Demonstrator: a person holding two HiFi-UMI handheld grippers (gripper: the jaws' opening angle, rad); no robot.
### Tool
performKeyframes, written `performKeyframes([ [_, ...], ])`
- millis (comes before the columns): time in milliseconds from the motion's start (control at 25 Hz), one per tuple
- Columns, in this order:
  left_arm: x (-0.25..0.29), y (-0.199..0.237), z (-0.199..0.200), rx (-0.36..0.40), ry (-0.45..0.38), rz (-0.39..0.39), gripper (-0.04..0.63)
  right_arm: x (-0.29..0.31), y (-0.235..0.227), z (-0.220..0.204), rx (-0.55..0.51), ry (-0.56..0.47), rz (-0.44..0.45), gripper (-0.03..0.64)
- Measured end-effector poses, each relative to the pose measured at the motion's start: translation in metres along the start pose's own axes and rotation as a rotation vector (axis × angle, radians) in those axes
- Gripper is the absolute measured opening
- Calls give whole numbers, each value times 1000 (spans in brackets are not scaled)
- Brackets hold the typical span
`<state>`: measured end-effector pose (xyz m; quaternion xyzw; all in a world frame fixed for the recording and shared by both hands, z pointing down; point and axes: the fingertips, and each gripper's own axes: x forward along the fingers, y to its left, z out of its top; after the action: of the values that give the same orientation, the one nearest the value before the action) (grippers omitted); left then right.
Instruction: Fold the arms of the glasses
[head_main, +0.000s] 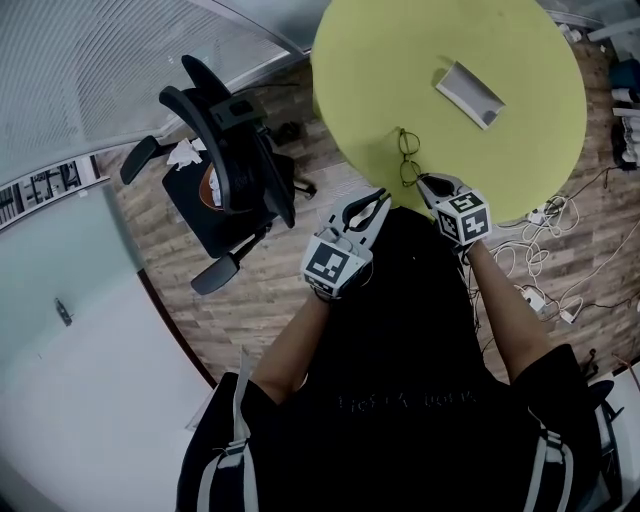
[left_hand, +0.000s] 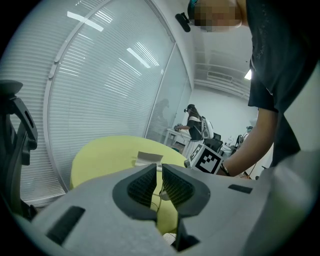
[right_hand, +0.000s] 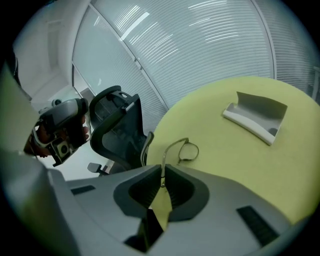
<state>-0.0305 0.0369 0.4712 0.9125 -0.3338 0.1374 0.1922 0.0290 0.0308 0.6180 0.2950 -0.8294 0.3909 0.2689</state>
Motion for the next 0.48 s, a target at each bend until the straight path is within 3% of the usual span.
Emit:
performKeyframes([
  [480, 4, -6, -7, -6, 22, -20, 20, 20, -4, -27, -8, 71, 1, 34],
])
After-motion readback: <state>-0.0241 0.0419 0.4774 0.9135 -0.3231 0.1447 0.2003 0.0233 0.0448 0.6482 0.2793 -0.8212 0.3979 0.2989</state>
